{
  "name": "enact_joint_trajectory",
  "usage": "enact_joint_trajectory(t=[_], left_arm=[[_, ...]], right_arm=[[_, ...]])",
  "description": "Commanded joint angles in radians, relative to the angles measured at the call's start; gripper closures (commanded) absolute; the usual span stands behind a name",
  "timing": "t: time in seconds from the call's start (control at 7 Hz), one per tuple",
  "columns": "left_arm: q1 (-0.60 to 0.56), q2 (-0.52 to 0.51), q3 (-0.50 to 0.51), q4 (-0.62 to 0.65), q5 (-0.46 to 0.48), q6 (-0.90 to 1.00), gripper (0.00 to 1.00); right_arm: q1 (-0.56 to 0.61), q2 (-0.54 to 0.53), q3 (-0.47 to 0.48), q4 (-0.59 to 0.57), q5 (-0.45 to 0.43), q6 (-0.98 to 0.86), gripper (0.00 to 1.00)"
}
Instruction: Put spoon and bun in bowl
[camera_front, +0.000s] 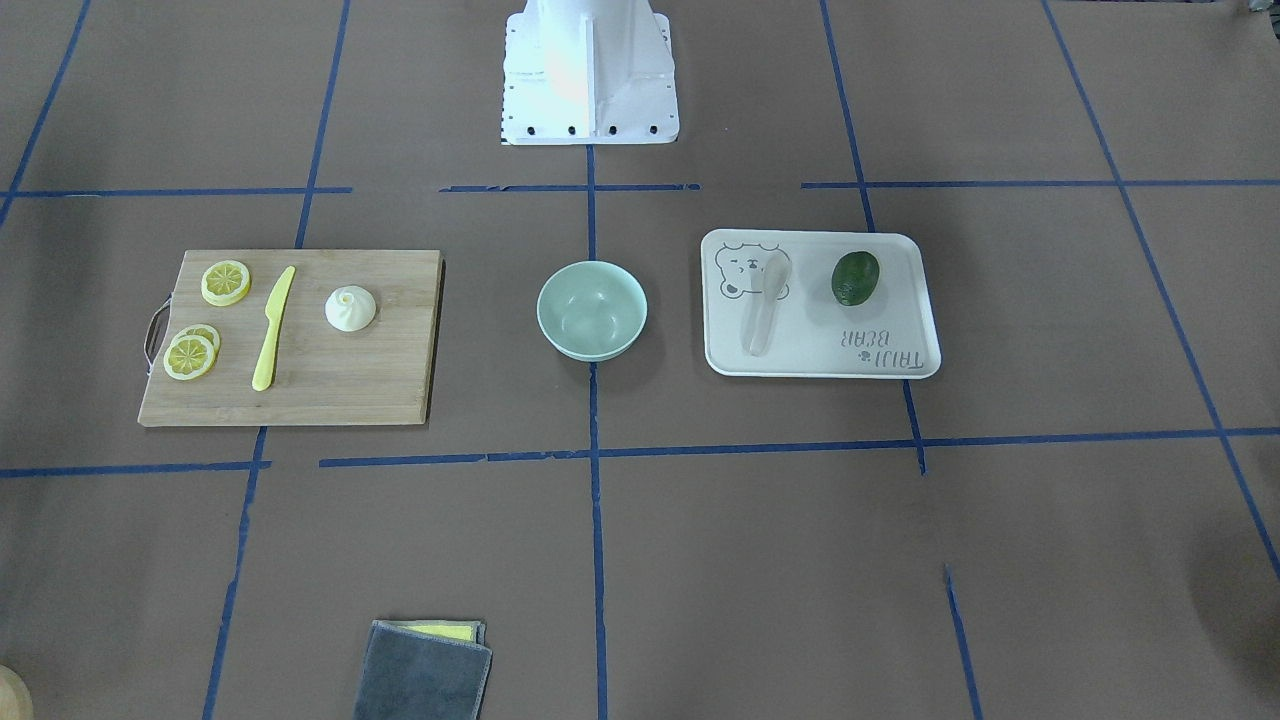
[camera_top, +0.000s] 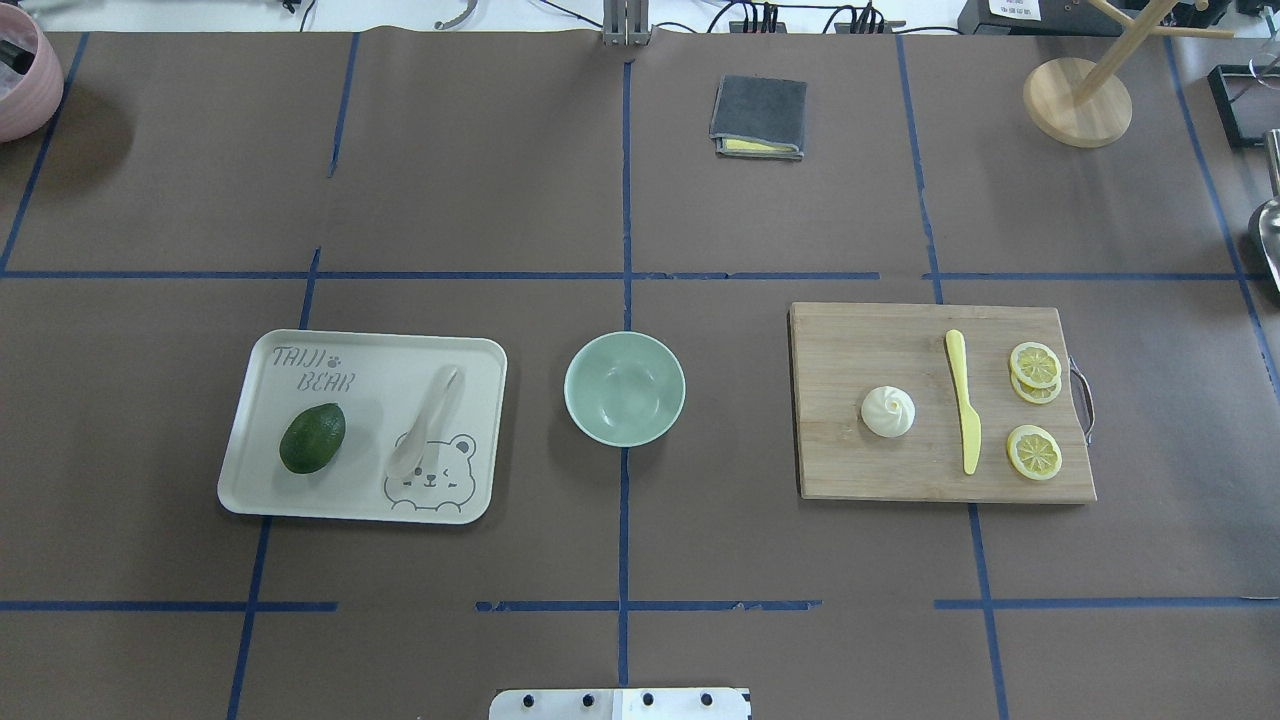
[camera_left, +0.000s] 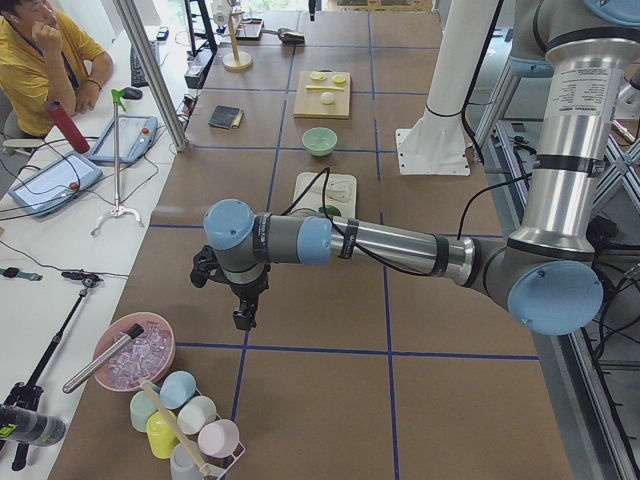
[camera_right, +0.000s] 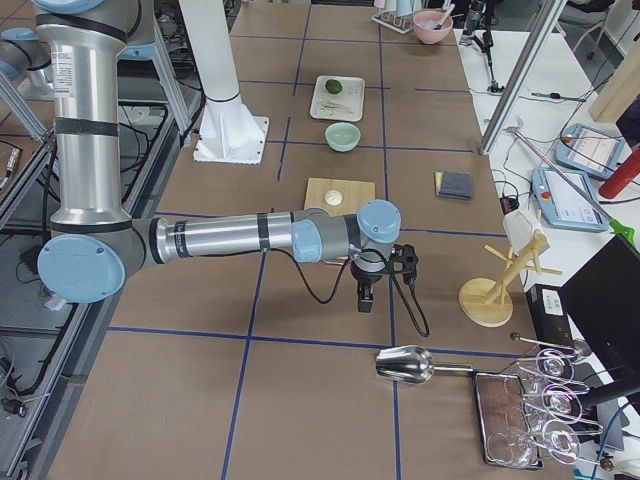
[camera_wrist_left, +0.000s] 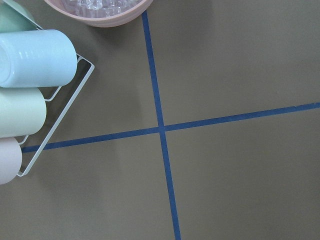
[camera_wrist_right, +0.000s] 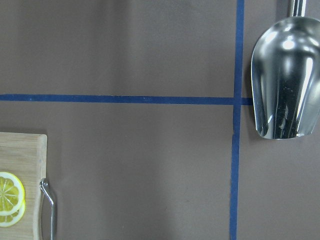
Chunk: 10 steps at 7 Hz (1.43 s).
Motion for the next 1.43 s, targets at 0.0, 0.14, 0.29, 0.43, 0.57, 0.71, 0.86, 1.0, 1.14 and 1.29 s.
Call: enact_joint_trajectory(t=[0.0,0.14,0.29,0.43,0.57,0.71,0.86,1.0,1.14,1.29], left_arm=[[0.010,0.016,-0.002,-0.088,-0.004,0.008,0.00],[0.015,0.025,0.010,-0.095,0.000,-0.001,0.00],[0.013,0.022,0.021,-0.118,-0.006,0.008,0.00],[0.013,0.025,-0.005,-0.183,-0.004,-0.004,0.00],[0.016,0.031,0.012,-0.220,-0.022,0.006,0.00],[0.072,0.047,0.001,-0.341,-0.045,0.007,0.00],[0.161,0.051,-0.019,-0.392,-0.188,-0.007,0.00],[0.239,0.050,-0.030,-0.426,-0.273,-0.039,0.00],[0.266,0.047,-0.039,-0.526,-0.268,-0.146,0.00],[0.289,0.024,-0.043,-0.675,-0.212,-0.322,0.00]], right_arm=[[-0.004,0.002,0.006,-0.001,0.004,-0.003,0.00],[-0.005,0.001,0.014,-0.001,0.004,-0.003,0.00],[-0.008,0.001,0.014,0.001,0.004,-0.003,0.00],[-0.009,-0.001,0.017,0.001,0.005,-0.003,0.00],[-0.009,-0.001,0.017,0.004,0.005,-0.003,0.00],[-0.011,-0.011,0.021,0.010,0.017,0.000,0.00],[-0.020,-0.012,0.015,0.010,0.037,0.005,0.00],[-0.024,-0.012,0.014,0.012,0.039,0.003,0.00],[-0.032,-0.013,0.018,0.012,0.043,0.002,0.00],[-0.034,-0.013,0.015,0.012,0.045,0.001,0.00]])
